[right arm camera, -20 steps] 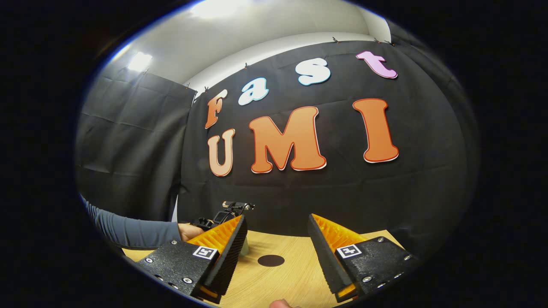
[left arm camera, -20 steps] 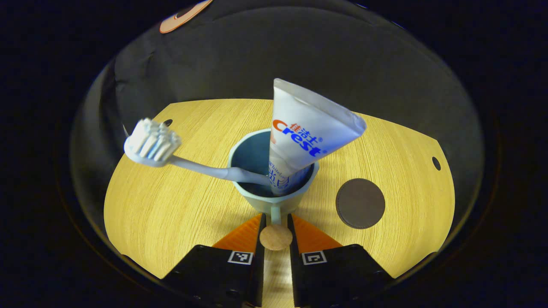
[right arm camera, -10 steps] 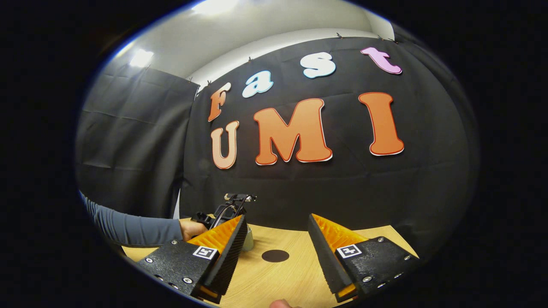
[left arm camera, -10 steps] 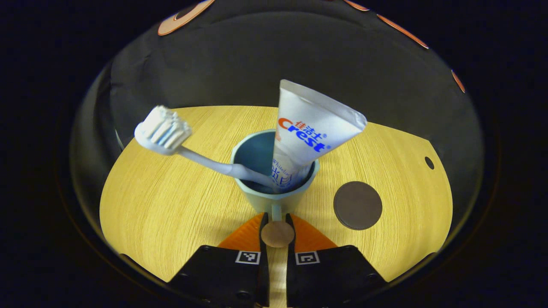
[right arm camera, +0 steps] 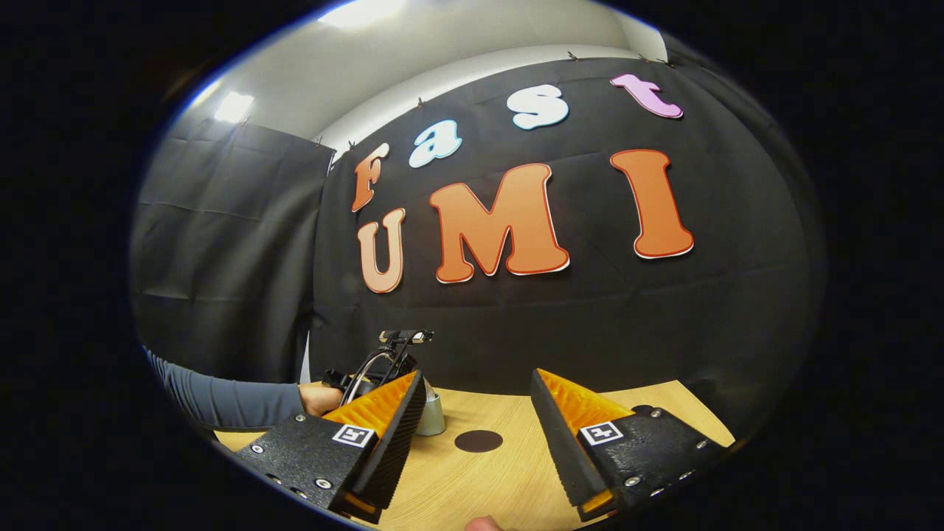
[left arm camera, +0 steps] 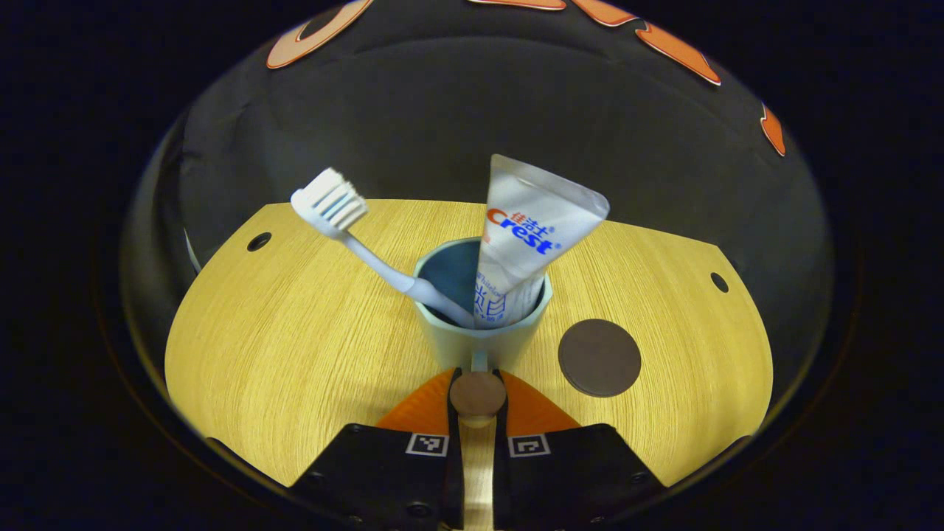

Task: Put the toothbrush and toothpaste on the desktop into the cup, then pick up the cup and place it on the coaster on the desktop.

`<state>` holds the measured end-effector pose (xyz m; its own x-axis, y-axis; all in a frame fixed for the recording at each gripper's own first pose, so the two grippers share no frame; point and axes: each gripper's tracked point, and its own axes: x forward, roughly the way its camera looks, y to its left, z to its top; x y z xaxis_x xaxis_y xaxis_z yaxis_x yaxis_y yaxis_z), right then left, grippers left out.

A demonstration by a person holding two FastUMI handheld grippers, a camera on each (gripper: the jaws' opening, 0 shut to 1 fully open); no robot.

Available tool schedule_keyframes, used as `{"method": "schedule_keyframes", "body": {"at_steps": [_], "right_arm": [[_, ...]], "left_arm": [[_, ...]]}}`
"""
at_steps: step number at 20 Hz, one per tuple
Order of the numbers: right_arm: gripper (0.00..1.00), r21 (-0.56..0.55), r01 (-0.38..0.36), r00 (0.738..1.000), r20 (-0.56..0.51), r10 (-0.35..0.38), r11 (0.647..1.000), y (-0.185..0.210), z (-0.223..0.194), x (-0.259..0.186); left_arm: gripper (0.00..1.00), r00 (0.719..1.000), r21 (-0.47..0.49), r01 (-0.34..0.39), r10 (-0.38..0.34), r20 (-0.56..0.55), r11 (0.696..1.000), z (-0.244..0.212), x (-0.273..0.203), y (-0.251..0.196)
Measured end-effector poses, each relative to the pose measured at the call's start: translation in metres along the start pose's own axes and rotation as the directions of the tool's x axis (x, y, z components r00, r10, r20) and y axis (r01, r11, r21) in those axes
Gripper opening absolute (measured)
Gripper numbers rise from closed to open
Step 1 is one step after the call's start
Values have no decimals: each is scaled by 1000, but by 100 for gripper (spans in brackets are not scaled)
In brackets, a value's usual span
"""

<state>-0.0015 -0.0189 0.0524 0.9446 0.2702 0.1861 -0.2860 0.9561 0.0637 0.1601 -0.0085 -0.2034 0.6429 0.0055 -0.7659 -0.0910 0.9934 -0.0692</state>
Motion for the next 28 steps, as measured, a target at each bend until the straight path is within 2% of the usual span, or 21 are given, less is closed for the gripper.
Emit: {"method": "schedule_keyframes", "body": {"at_steps": [5, 6, 7, 10, 12, 17, 21, 28], "right_arm": [[86, 7, 4, 1000, -13, -4, 1000, -1, -5, 1], [81, 7, 4, 1000, -15, -4, 1000, -1, -5, 1], [86, 7, -1, 1000, -14, 1, 1000, 1, -5, 2], [86, 15, -7, 1000, -15, 7, 1000, 4, -6, 5], [86, 13, -12, 1000, -19, 12, 1000, 6, -9, 6], [86, 14, -4, 1000, -20, 4, 1000, 5, -10, 9], [86, 29, 3, 1000, -17, -3, 1000, 1, -10, 14], [86, 19, 18, 1000, -16, -18, 1000, 0, -10, 15]], "left_arm": [[15, 1000, 35, -10, 10, 0, 999, 0, 3, 2], [14, 1000, 48, -11, 12, -7, 999, -1, 3, 1], [16, 1000, 63, -11, 12, -13, 998, -1, 5, 3], [25, 999, 95, -16, 20, -50, 995, 0, 12, 4], [27, 998, 101, -19, 25, -56, 995, -3, 17, 4], [16, 1000, 71, 0, 1, -19, 997, 2, 18, 6], [12, 1000, 38, 23, -23, 7, 999, 3, 21, -1], [12, 996, 68, 56, -60, 59, 996, 8, 25, -2]]}}
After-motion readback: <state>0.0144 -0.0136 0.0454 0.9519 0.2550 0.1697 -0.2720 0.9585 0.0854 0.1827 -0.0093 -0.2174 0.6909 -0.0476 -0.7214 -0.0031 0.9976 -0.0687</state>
